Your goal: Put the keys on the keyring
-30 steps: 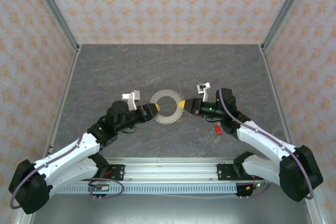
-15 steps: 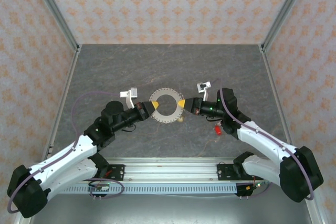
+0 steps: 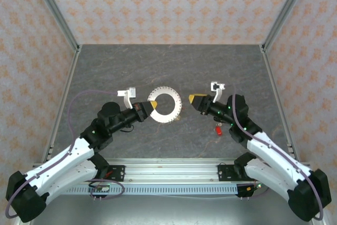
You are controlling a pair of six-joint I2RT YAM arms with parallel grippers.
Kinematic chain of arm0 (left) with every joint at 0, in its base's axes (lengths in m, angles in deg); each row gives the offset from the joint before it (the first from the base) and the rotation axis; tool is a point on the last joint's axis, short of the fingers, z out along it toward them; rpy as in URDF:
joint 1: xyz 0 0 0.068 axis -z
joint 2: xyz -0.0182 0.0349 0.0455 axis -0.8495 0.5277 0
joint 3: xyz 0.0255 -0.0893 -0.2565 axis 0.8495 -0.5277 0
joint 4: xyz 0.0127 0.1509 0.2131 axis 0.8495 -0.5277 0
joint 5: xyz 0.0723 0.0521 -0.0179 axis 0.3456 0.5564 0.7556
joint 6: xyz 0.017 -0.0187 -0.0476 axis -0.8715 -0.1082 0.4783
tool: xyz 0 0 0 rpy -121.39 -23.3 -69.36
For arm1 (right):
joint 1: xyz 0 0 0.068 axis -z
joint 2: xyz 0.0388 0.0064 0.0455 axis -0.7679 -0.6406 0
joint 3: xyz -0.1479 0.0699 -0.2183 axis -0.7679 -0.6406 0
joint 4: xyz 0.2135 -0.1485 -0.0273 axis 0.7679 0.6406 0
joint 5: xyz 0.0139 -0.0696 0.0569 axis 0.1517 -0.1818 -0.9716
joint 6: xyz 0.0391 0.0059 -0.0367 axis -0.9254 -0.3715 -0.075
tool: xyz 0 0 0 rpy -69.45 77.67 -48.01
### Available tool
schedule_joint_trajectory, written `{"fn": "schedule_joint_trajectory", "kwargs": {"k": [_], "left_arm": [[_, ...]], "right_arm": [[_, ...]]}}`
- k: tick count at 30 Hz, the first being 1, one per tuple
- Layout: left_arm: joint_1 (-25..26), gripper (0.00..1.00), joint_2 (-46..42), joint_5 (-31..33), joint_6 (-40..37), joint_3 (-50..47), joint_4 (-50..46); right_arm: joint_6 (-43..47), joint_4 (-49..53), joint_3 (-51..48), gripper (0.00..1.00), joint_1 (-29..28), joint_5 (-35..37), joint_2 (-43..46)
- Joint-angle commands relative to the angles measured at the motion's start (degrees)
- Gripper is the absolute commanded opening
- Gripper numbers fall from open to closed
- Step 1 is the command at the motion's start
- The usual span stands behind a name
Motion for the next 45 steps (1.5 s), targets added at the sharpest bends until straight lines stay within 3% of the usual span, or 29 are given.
{"fn": "schedule_joint_trajectory", "kwargs": {"k": [1,7,17,28,45], "left_arm": [[-0.5,0.00,-0.9,-0.1,-5.5,3.5,1.8],[-0.5,0.00,2.1,-3.3,-14.8,10.4,-6.3],[-0.4,0.00,9.4,-9.9,-20.7,17.5,-4.4],[-0.5,0.00,11.0,-9.6,-20.3,18.1,-1.7],[-0.5,0.00,5.9,-9.3,-14.3,9.7,11.0]], "right_arm": [[12.9,-2.7,-4.6,0.25,-0.1,4.6,4.2],[27.0,-13.0,-14.0,0.22,-2.2,6.1,11.0],[50.1,-18.5,-19.8,0.17,-10.8,4.9,14.2],[54.1,-19.2,-19.6,0.16,-13.1,4.6,13.3],[56.2,-19.7,-15.9,0.15,-14.9,1.8,10.8]]}}
